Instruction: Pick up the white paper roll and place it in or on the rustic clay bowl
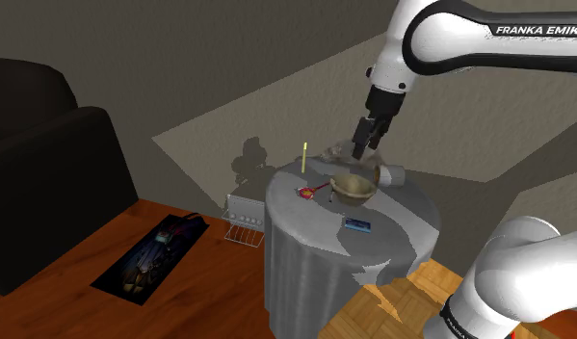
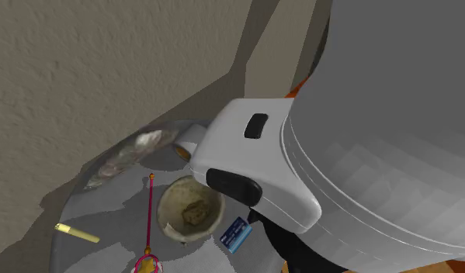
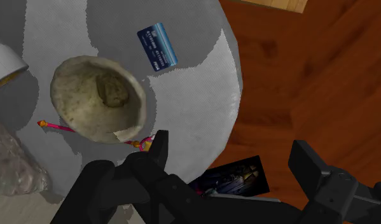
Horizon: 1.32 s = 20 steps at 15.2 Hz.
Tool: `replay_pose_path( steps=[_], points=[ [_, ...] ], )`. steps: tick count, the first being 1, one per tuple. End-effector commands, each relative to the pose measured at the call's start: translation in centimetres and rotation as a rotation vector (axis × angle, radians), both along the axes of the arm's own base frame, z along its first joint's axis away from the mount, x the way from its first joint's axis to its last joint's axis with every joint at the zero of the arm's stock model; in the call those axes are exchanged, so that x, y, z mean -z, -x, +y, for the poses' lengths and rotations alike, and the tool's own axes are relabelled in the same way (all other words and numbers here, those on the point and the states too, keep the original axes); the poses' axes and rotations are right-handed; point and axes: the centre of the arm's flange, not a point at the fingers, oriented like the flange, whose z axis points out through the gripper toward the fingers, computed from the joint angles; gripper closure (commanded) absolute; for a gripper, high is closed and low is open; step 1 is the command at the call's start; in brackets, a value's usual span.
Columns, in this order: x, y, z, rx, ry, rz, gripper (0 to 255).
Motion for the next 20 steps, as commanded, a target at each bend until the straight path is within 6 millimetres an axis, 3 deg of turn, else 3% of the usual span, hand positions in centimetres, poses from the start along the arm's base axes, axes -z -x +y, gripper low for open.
replay_pose_path(
  steps=[1,11,20],
  points=[
    [0.0,0.0,0.0,0.0,0.0,0.0,0],
    [5.8,8.2,-13.0,-0.137,-0.08,-0.25,0],
    [13.2,12.5,-25.0,-0.261,-0.152,-0.475,0]
  ],
)
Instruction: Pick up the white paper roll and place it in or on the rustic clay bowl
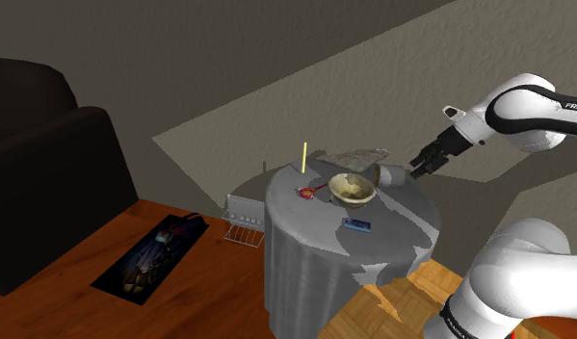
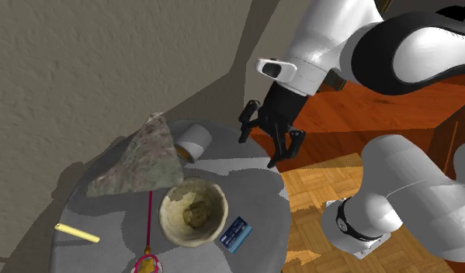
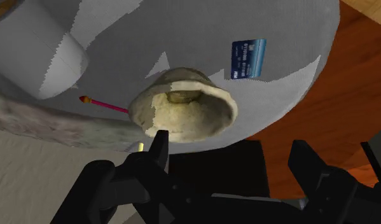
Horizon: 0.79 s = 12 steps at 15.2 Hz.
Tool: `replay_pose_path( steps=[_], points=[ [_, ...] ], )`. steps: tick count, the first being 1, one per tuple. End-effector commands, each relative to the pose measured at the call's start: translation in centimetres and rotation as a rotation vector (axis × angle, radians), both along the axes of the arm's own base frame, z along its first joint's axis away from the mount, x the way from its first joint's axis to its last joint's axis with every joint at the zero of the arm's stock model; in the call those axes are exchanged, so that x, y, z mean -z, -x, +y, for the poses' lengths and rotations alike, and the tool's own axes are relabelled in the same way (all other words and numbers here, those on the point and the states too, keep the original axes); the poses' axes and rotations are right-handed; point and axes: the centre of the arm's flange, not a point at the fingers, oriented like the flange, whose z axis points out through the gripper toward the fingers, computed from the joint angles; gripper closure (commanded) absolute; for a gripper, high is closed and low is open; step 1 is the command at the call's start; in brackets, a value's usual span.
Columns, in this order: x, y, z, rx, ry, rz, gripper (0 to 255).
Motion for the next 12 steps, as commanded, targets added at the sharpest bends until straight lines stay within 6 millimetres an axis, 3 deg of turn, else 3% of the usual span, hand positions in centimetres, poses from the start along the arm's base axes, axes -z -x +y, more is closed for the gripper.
replay_pose_path(
  steps=[1,7,12],
  points=[
    [1.8,0.8,-2.7,-0.03,-0.013,-0.054,0],
    [7.7,1.6,-10.5,-0.112,-0.061,-0.204,0],
    [13.0,1.0,-16.8,-0.181,-0.101,-0.33,0]
  ],
)
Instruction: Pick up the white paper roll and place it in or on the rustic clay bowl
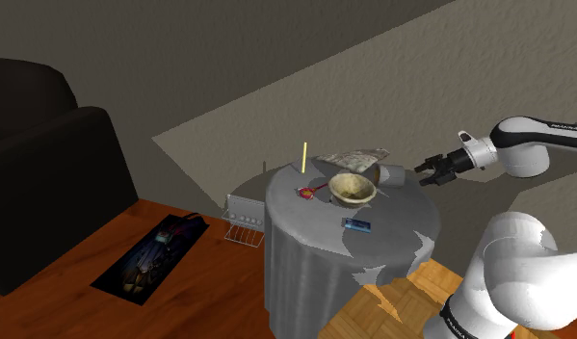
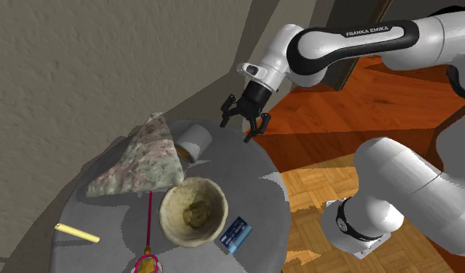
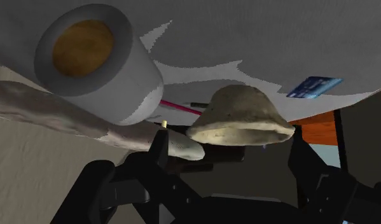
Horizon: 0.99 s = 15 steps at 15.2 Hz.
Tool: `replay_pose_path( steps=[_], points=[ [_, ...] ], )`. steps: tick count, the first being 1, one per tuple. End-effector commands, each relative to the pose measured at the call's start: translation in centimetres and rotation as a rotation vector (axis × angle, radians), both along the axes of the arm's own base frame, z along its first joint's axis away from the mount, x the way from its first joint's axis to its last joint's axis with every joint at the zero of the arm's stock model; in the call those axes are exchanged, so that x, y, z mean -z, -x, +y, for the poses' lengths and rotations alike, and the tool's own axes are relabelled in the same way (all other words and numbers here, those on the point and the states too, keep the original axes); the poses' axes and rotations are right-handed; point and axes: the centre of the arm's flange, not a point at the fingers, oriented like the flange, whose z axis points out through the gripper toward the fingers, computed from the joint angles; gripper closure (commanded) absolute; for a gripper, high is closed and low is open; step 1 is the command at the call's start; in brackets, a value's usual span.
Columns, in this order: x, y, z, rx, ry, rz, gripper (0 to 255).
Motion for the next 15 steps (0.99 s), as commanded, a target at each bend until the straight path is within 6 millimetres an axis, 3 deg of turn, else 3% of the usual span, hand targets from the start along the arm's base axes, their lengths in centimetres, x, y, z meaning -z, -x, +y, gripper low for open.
replay_pose_path(
  steps=[1,9,15],
  points=[
    [2.6,-0.4,-2.3,-0.029,-0.015,-0.05,0],
    [10.6,-3.5,-11.1,-0.132,-0.074,-0.236,0],
    [11.9,-5.8,-9.3,-0.132,-0.074,-0.236,0]
  ],
)
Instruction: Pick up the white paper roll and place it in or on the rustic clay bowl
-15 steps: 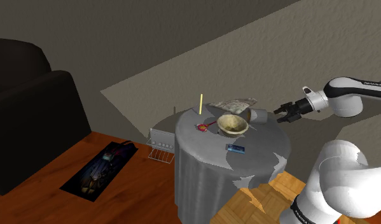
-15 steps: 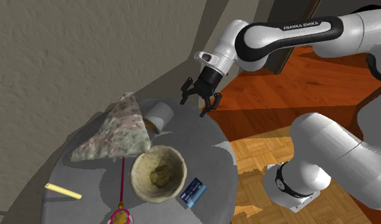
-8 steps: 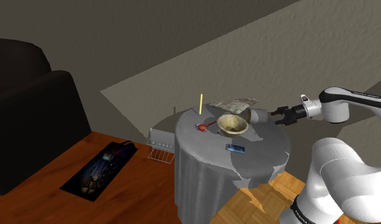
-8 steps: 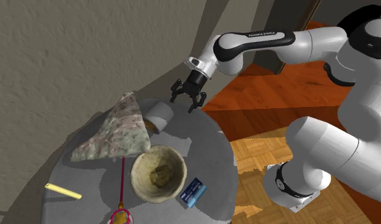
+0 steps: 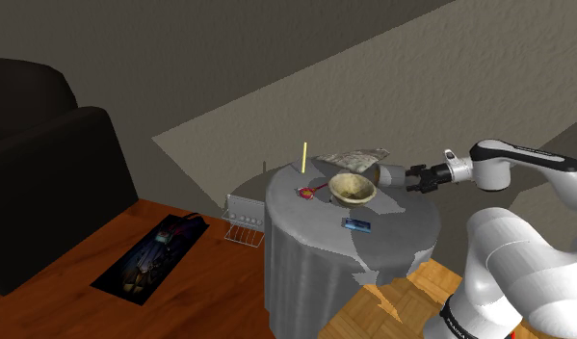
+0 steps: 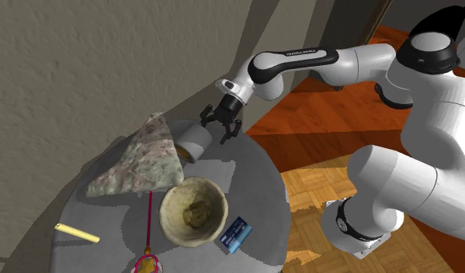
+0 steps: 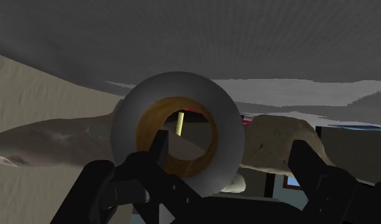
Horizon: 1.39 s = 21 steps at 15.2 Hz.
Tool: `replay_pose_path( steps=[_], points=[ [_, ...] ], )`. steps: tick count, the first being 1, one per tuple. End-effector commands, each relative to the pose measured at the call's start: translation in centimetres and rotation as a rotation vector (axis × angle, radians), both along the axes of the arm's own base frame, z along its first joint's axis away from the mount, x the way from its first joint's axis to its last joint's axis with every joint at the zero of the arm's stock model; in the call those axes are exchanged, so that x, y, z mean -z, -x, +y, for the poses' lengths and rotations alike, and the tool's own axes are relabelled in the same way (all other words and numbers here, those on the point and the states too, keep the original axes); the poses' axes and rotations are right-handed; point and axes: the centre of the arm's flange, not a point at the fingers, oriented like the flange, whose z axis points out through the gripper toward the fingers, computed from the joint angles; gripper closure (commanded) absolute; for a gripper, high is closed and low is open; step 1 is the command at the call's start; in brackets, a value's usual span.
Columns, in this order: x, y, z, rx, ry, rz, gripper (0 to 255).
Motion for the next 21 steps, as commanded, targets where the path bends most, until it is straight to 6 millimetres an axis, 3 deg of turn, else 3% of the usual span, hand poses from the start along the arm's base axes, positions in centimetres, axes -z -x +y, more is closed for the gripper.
replay_pose_path(
  steps=[1,9,10,19,21],
  points=[
    [0.4,-0.8,0.6,0.0,0.0,0.0,0],
    [0.5,-1.0,0.8,0.0,0.0,0.0,0],
    [0.5,-1.0,0.8,0.0,0.0,0.0,255],
    [0.5,-1.0,0.8,0.0,0.0,0.0,255],
    [-0.5,-1.0,0.8,0.0,0.0,0.0,255]
  ],
)
